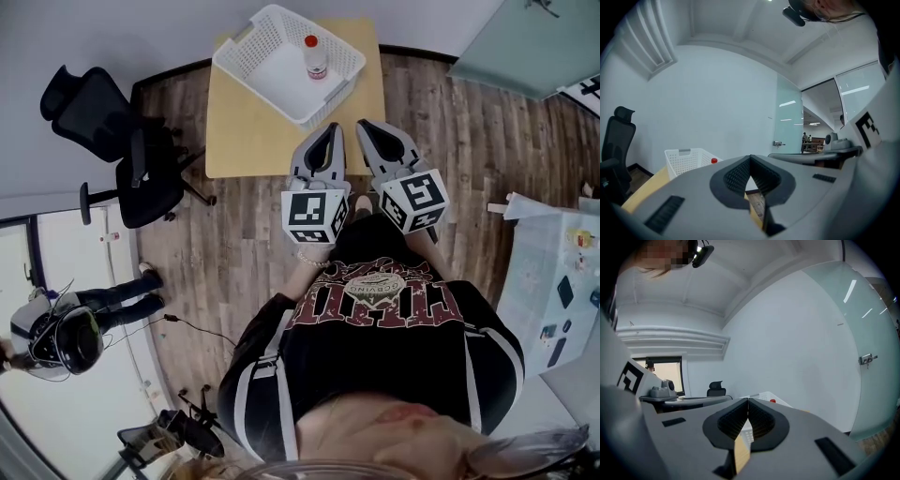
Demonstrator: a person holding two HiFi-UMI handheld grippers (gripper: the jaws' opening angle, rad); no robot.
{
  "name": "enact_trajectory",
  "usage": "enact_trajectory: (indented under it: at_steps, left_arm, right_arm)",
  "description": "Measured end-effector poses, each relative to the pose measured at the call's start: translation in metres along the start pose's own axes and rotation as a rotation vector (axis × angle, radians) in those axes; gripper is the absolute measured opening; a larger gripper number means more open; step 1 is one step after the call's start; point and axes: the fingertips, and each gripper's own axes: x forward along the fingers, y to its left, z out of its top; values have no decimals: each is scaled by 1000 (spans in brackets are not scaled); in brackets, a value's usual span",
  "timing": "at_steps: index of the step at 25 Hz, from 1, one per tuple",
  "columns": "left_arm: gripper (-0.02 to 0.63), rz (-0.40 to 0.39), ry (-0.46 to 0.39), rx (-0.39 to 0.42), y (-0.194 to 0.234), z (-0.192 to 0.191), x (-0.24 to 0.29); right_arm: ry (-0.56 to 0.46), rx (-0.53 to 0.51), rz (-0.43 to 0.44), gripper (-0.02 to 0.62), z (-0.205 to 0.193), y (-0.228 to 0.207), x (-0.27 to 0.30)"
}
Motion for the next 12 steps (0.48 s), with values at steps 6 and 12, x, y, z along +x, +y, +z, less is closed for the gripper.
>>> enact_trajectory:
  at_steps: [6,12]
  left_arm:
    - [48,30,-10,-5,1,4,21]
    - [48,66,-14,-24,3,3,35]
  right_arm:
    - [2,-14,35,17,6,-17,12]
    - [9,-24,72,17,9,-30,19]
